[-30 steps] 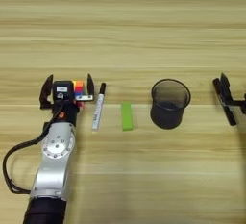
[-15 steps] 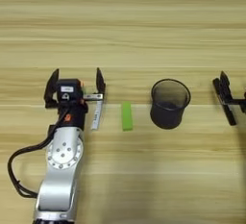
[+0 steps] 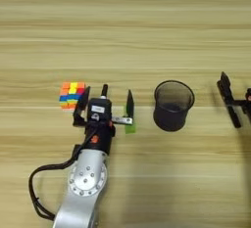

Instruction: Move the objects on the table

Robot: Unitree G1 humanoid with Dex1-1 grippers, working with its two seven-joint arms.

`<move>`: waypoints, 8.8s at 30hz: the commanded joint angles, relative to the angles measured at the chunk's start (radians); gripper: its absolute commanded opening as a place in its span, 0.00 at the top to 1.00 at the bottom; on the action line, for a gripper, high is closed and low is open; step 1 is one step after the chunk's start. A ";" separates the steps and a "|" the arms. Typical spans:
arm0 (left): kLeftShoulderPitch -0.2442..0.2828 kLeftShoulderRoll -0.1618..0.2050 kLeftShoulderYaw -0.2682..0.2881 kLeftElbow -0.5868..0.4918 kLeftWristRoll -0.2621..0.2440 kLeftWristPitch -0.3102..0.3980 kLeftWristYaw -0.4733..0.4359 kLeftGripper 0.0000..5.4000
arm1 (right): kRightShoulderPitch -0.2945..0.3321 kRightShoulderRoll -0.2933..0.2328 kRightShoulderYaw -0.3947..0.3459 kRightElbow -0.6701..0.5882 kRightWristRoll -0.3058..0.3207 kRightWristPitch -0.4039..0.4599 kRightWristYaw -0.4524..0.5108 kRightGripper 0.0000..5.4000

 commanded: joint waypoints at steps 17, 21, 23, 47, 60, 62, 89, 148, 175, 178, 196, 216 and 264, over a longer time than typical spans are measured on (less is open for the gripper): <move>-0.011 -0.087 -0.104 0.222 -0.032 -0.055 0.052 0.00 | 0.022 0.015 0.009 -0.051 -0.006 0.038 -0.016 0.00; -0.018 -0.087 -0.108 0.241 -0.035 -0.062 0.053 0.00 | 0.022 0.016 0.010 -0.054 -0.005 0.041 -0.017 0.00; -0.021 -0.087 -0.110 0.244 -0.035 -0.063 0.053 0.00 | 0.022 0.017 0.011 -0.057 -0.006 0.043 -0.018 0.00; -0.061 -0.090 -0.045 0.389 -0.109 -0.082 0.044 0.00 | 0.024 0.028 0.021 -0.070 -0.007 0.053 -0.026 0.00; -0.061 -0.089 -0.039 0.426 -0.151 -0.088 0.033 0.04 | 0.026 0.033 0.020 -0.084 -0.005 0.058 -0.028 0.00; -0.061 -0.088 -0.041 0.429 -0.155 -0.088 0.030 0.09 | 0.026 0.034 0.019 -0.085 -0.005 0.059 -0.028 0.00; -0.057 -0.088 -0.040 0.422 -0.158 -0.105 0.022 0.69 | 0.024 0.032 0.015 -0.083 -0.003 0.057 -0.026 0.00; -0.077 0.111 0.403 0.008 -0.133 -0.056 -0.022 0.76 | 0.013 0.027 0.012 -0.063 -0.002 0.053 -0.022 0.00; -0.118 0.136 0.567 0.251 -0.217 -0.033 -0.112 0.76 | 0.017 0.016 0.007 -0.072 0.007 0.060 -0.015 0.00; -0.118 0.130 0.571 0.256 -0.236 -0.024 -0.122 0.76 | 0.018 0.017 0.008 -0.072 0.007 0.059 -0.016 0.00; -0.124 0.124 0.558 0.316 -0.215 0.043 -0.124 0.76 | 0.013 0.015 0.008 -0.063 0.007 0.054 -0.014 0.00; -0.129 0.130 0.543 0.326 -0.185 0.036 -0.114 0.56 | 0.015 0.018 0.015 -0.067 0.004 0.055 -0.016 0.00; -0.245 0.095 0.517 0.240 -0.180 -0.137 -0.080 0.00 | -0.007 0.019 0.024 -0.024 -0.007 0.039 -0.015 0.00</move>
